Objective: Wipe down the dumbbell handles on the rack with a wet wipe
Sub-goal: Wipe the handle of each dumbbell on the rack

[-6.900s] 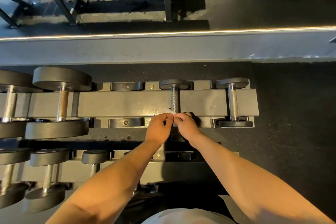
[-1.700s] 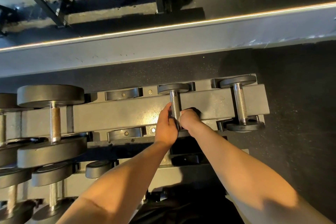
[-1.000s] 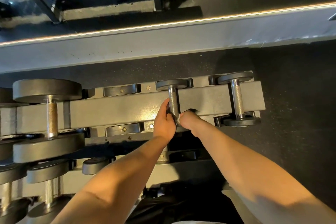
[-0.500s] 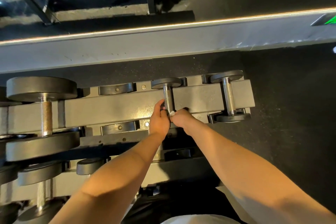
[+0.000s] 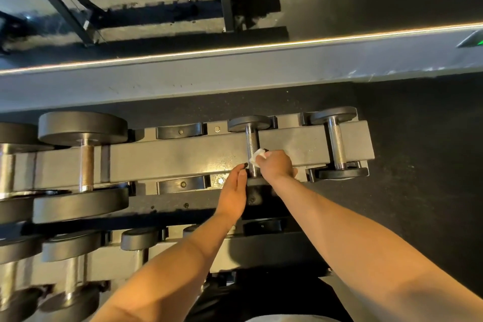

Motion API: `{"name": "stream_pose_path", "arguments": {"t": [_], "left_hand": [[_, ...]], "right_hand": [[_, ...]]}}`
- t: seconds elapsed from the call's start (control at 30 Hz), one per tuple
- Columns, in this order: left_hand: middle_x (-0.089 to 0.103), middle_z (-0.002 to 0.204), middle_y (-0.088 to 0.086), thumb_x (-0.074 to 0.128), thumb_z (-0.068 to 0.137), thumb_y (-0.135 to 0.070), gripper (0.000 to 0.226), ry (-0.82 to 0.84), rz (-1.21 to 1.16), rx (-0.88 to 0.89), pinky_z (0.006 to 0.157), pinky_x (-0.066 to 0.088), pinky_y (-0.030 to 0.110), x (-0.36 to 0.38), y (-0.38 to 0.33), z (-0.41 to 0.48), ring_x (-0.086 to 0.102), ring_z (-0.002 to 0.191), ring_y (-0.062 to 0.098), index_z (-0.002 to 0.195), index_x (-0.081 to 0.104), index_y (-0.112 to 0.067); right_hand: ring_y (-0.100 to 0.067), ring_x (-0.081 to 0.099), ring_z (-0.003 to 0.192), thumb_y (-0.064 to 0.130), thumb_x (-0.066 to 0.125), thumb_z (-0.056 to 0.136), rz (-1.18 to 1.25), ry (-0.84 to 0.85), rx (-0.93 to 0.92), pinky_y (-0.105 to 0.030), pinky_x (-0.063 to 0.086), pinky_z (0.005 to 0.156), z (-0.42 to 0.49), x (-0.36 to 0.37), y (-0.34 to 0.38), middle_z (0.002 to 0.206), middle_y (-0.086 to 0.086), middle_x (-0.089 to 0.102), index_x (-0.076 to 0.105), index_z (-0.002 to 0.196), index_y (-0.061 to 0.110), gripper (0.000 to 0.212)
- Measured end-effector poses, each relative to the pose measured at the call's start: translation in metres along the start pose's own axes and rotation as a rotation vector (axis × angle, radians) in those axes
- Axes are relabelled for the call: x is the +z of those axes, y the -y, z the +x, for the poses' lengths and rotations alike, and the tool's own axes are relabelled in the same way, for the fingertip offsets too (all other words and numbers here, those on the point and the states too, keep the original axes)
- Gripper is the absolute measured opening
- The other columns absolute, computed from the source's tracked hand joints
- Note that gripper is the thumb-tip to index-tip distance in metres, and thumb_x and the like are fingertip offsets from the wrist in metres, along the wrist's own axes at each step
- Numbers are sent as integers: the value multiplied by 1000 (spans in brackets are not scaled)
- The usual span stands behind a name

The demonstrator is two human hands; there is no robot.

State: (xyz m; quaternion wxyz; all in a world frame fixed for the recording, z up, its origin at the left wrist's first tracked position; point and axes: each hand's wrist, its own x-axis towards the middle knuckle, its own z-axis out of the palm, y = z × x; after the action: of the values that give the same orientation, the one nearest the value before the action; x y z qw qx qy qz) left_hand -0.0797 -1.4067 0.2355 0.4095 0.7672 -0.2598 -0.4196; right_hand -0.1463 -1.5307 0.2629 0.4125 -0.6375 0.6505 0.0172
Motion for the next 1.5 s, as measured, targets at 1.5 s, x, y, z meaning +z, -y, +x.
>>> {"name": "stream_pose_path", "arguments": {"t": [1.5], "left_hand": [[65,92,-10,60,98,-20,14,-335,24,-39,71,43,17,-5,89,-260,61,86,6,109,69,-22]], "right_hand": [[-19,56,94,12,60,95,415,488,-67,-24,40,67,-249,64,-123,107,-6,61,59,115,16,21]]}}
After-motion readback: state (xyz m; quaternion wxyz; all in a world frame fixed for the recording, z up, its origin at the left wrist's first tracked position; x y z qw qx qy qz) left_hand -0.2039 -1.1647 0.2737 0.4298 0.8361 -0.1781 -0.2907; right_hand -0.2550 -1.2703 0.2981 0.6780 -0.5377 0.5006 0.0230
